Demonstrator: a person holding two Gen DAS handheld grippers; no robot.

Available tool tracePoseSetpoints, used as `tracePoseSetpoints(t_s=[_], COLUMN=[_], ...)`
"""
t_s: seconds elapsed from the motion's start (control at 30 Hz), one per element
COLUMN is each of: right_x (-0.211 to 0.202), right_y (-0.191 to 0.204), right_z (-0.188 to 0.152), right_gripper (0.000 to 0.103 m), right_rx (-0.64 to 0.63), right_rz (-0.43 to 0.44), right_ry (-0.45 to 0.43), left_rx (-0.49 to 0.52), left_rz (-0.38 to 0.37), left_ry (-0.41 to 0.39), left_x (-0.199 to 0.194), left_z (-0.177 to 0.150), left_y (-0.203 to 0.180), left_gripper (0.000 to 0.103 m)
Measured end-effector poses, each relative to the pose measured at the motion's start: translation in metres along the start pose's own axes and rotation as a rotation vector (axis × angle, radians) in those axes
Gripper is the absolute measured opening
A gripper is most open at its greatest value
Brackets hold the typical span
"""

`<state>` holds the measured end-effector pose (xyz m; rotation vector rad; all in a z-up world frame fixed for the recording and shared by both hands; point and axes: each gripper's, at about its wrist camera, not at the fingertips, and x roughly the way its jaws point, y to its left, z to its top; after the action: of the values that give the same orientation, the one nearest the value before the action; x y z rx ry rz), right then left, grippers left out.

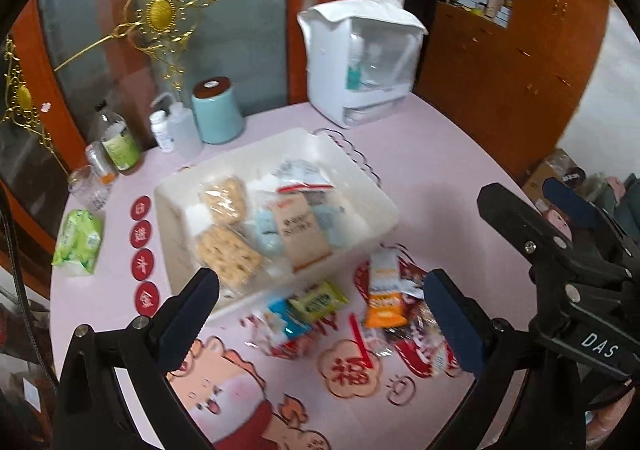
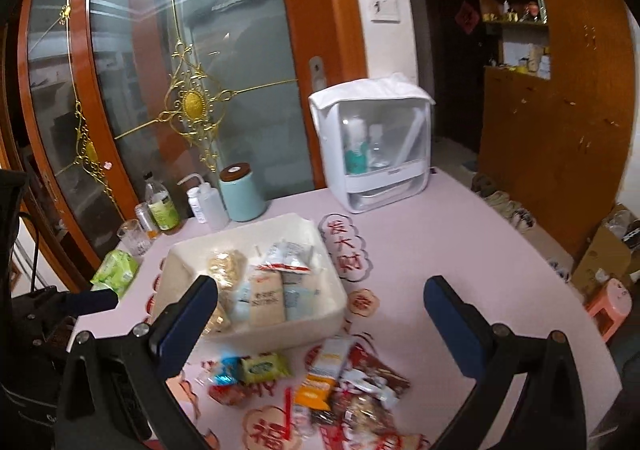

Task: Organize snacks
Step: 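Raise both tools out of the white tray, then grasp the orange OATS bar with the left tool while the right tool grasps the clear nut bag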

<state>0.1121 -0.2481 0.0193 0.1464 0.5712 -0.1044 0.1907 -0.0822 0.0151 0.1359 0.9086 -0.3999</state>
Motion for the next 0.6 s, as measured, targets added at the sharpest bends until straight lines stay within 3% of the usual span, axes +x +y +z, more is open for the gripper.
tracePoseSetpoints(t_s=[0.3,0.6], right_x=[-0.022,-0.019], right_y=[-0.031,-0.051], right_z=[-0.025,-0.050], right_gripper=[0.103,0.103], right_rx=[0.011,0.016], right_rz=[-0.078,-0.126], right_ry=[0.005,0.062], left_rx=[0.042,0.064], left_rz=[-0.046,-0.055], left_ry=[0.007,0.039], left_x=[0.007,0.025], left_z=[-0.027,-0.043], left_y=[-0.034,-0.052], left_gripper=[0.102,0.102])
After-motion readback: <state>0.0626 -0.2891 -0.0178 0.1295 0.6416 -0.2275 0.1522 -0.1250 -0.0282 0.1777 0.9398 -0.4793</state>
